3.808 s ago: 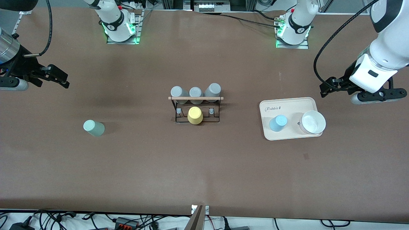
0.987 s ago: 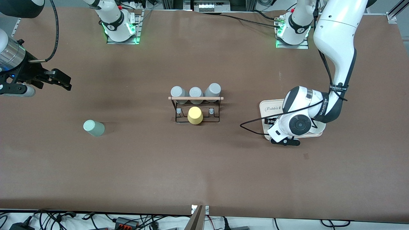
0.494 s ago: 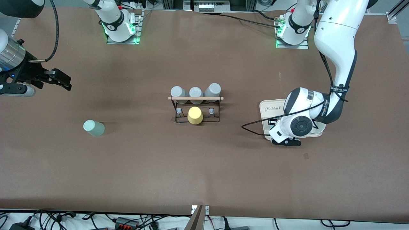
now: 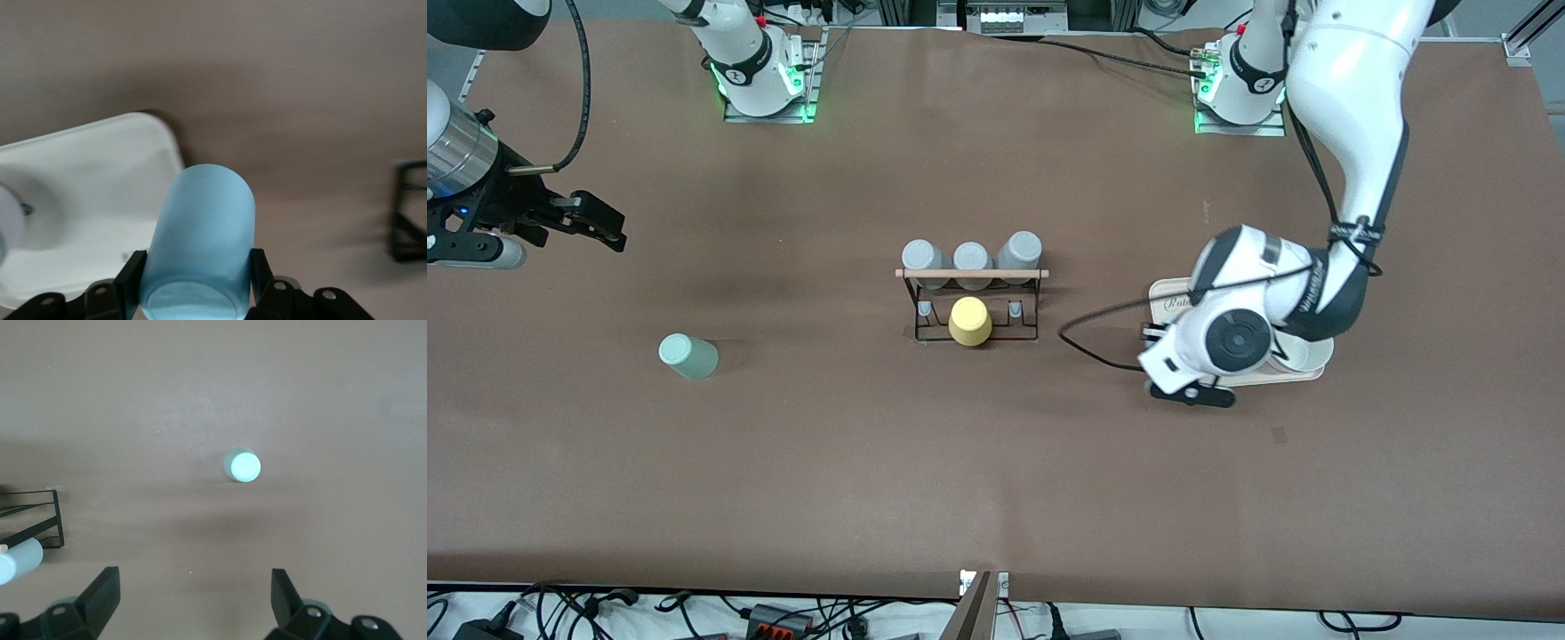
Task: Hang scattered cups on rack with three cups
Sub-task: 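Carry the blue cup to the rack while the right gripper reaches the teal cup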
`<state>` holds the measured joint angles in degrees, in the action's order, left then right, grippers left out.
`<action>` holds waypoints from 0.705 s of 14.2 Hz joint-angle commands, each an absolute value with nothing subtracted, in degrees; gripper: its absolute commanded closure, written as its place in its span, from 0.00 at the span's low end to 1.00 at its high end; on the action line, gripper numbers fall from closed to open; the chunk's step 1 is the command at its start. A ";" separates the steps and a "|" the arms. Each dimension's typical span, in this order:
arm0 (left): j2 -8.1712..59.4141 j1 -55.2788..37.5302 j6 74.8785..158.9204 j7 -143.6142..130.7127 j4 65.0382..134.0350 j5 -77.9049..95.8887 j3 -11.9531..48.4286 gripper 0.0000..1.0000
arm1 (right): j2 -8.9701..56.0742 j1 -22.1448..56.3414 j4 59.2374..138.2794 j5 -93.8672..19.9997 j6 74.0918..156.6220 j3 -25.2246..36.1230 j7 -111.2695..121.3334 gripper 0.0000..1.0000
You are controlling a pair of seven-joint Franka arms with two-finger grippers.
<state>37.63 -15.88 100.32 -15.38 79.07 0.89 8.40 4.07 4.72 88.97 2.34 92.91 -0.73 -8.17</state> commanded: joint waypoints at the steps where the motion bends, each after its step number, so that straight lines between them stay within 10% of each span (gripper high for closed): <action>1: 38.41 -17.31 97.82 -15.55 72.17 9.19 8.35 1.00 | 4.83 5.01 87.98 2.99 91.76 -0.70 -8.00 0.00; 10: 40.43 -25.74 99.58 -33.82 64.60 16.35 8.00 0.99 | 16.86 3.26 90.43 5.09 99.55 -0.44 -8.09 0.00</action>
